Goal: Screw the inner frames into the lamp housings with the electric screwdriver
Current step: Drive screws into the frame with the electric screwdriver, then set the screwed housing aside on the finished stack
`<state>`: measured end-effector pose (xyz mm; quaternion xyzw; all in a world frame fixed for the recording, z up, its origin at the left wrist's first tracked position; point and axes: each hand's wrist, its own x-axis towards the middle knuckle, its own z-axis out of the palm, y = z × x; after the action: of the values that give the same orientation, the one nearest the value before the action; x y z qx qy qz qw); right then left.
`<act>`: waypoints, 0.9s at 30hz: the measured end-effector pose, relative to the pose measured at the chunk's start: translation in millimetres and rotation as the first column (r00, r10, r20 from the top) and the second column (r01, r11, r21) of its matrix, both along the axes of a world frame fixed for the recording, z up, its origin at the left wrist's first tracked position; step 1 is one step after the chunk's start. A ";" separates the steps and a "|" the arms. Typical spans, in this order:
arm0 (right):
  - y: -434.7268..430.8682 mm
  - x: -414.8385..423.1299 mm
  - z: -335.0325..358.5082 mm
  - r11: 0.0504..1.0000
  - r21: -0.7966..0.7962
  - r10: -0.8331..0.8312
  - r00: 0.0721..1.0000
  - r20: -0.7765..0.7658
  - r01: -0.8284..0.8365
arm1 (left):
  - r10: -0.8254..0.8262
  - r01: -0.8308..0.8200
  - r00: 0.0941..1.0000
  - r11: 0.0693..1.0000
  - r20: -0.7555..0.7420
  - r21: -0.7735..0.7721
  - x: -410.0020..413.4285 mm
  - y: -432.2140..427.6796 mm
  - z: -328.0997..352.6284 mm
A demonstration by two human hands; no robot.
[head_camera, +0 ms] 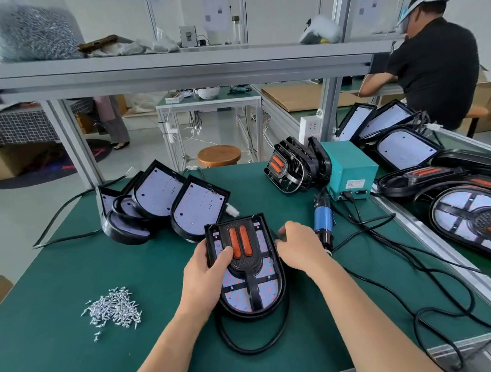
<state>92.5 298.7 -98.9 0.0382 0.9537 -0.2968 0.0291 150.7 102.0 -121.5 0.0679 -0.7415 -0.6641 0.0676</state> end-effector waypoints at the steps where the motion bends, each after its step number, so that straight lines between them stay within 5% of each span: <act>1: -1.3 1.4 -4.4 0.982 -0.186 -0.036 0.999 0.021 0.039 | 0.005 -0.005 1.000 1.000 -0.011 0.006 0.2 -0.1 -0.3; 4: -5.0 9.4 -16.6 0.811 -0.567 -0.104 0.989 0.106 0.146 | 0.025 -0.025 0.999 1.000 -0.033 -0.008 -0.8 -0.6 -2.5; 7: -4.9 18.0 -13.9 0.672 -0.727 -0.054 0.988 0.144 0.143 | 0.045 -0.047 0.998 0.998 -0.052 -0.033 -3.2 -1.1 -4.9; 12: -0.5 23.4 -17.1 0.758 -0.651 0.114 0.992 0.055 -0.051 | 0.107 -0.110 0.992 0.993 -0.065 -0.041 -5.8 -3.0 -7.5; 21: -10.1 27.8 -25.4 0.550 -0.834 -0.108 0.988 -0.111 -0.033 | 0.176 -0.159 0.979 0.975 -0.102 0.155 -6.0 -9.3 -8.7; 27: -6.2 38.4 -19.3 0.600 -0.796 -0.260 0.922 -0.286 -0.078 | 0.200 -0.185 0.974 0.972 -0.102 0.143 -11.2 -25.2 -19.4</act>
<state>130.9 292.6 -118.1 0.0137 0.7051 -0.6919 -0.1544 139.5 76.8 -140.9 0.1052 -0.6804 -0.7050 0.1700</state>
